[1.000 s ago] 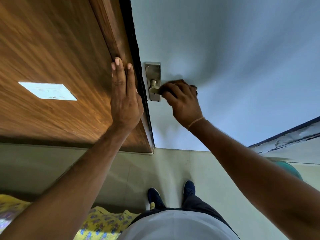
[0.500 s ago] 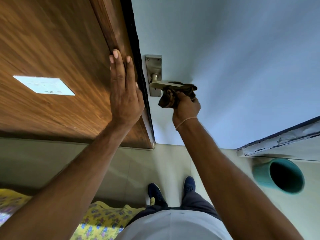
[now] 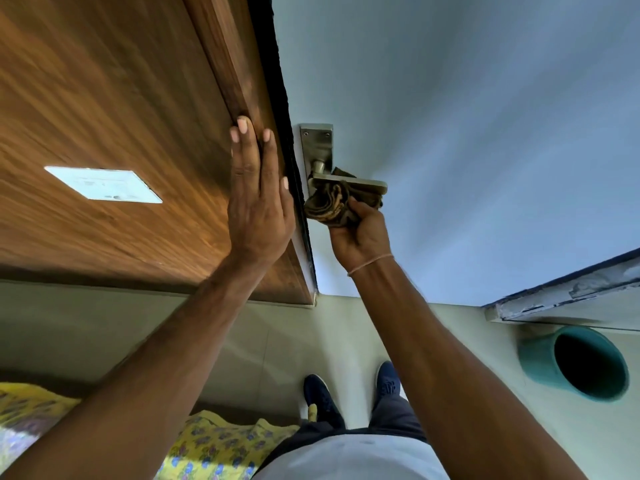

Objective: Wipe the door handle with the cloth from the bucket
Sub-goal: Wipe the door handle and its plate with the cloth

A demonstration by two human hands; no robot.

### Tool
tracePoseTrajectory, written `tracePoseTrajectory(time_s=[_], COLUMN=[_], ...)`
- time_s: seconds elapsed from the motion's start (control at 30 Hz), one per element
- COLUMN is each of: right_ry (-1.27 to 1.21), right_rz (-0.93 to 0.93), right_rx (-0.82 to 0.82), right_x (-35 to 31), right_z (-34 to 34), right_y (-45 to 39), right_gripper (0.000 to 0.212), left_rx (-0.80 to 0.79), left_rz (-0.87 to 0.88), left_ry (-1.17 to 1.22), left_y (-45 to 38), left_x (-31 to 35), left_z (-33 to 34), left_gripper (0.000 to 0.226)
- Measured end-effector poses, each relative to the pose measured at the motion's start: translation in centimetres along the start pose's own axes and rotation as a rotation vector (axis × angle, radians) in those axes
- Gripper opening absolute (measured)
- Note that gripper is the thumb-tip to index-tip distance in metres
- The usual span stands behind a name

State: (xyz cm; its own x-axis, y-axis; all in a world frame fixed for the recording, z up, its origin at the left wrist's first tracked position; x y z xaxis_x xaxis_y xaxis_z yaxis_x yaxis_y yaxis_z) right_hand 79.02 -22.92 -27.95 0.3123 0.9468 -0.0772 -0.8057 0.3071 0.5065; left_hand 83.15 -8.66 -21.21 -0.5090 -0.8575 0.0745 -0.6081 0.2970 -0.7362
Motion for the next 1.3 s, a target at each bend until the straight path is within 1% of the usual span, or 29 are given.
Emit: tracePoseTrajectory(time_s=[0.1, 0.17, 0.23, 0.3, 0.37, 0.4, 0.5, 0.57, 0.63, 0.73, 0.83, 0.9, 0.97, 1.07, 1.1, 1.13, 1.2, 1.23, 1.27, 1.3], right_ry=[0.058, 0.100, 0.100, 0.031, -0.011, -0.015, 0.009, 0.027, 0.029, 0.025, 0.055, 0.116, 0.306, 0.831, 0.985, 1.171, 1.603, 1.775, 1.906, 2.008], right_rz=[0.085, 0.089, 0.053, 0.024, -0.001, 0.004, 0.046, 0.059, 0.026, -0.019, -0.095, -0.188, -0.348, -0.592, -0.644, -0.735, -0.978, -1.090, -1.172, -1.210], right_rx=[-0.020, -0.012, 0.007, 0.013, -0.012, -0.028, -0.008, 0.031, 0.048, 0.015, 0.049, 0.056, 0.048, -0.014, -0.055, -0.095, -0.197, -0.261, -0.314, -0.350], right_x=[2.9, 3.5, 2.2, -0.2, -2.0, -1.9, 0.7, 2.0, 1.2, -2.0, -4.4, -5.3, -6.1, -6.9, -6.9, -6.9, -6.2, -5.4, -4.4, -3.1], right_z=[1.3, 1.6, 1.3, 0.2, -0.2, 0.0, 1.1, 1.6, 1.4, 0.4, -0.3, -0.3, 0.0, 1.6, 2.2, 2.7, 3.9, 4.6, 4.9, 5.2], right_y=[0.3, 0.2, 0.3, -0.2, -0.5, -0.4, -0.1, 0.2, 0.3, 0.4, 0.4, 0.9, 1.5, 2.8, 3.0, 2.9, 2.6, 2.7, 2.7, 2.8], right_gripper=[0.045, 0.043, 0.043, 0.050, 0.054, 0.052, 0.043, 0.044, 0.047, 0.052, 0.046, 0.040, 0.031, 0.024, 0.026, 0.028, 0.032, 0.032, 0.033, 0.037], left_rx=[-0.012, -0.016, -0.016, -0.015, -0.010, -0.007, -0.012, -0.014, -0.013, -0.005, 0.005, 0.007, 0.010, 0.020, 0.022, 0.023, 0.027, 0.028, 0.029, 0.029], left_rz=[-0.005, -0.001, 0.008, 0.006, -0.007, -0.014, -0.019, -0.013, -0.003, -0.002, -0.023, -0.028, -0.020, -0.014, -0.015, -0.018, -0.029, -0.035, -0.039, -0.039], left_ry=[0.015, 0.024, 0.032, 0.045, 0.050, 0.051, 0.064, 0.060, 0.057, 0.062, 0.079, 0.083, 0.079, 0.063, 0.063, 0.064, 0.070, 0.071, 0.067, 0.061], left_y=[0.0, 0.1, 0.1, 0.1, 0.1, 0.1, 0.0, 0.1, 0.1, 0.1, 0.0, 0.0, 0.0, 0.0, 0.0, 0.0, 0.0, -0.1, -0.1, -0.1], left_x=[0.0, -0.1, -0.2, -0.3, -0.1, 0.0, 0.2, 0.0, -0.2, -0.1, 0.3, 0.4, 0.2, 0.0, 0.0, 0.1, 0.4, 0.5, 0.5, 0.5], left_z=[0.0, 0.0, 0.0, 0.0, 0.1, 0.1, 0.2, 0.2, 0.2, 0.3, 0.4, 0.5, 0.4, 0.3, 0.3, 0.3, 0.3, 0.3, 0.2, 0.1], left_gripper=[0.053, 0.052, 0.053, 0.053, 0.052, 0.051, 0.051, 0.053, 0.054, 0.054, 0.053, 0.054, 0.054, 0.053, 0.053, 0.052, 0.051, 0.051, 0.051, 0.051])
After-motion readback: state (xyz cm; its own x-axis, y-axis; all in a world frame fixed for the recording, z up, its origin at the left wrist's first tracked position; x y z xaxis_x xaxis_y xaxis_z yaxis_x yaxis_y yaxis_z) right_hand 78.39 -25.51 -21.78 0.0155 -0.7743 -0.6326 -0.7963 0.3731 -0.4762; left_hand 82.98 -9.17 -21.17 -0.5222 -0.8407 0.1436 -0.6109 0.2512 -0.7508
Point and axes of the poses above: each hand's wrist, its own y-axis away from the middle knuckle, its own z-axis out of the palm, x = y × z, the point moved 4 cm from there along -y, towards the middle knuckle, and after that the axes turned 14 degrees about -y, right-handed, at the moved point
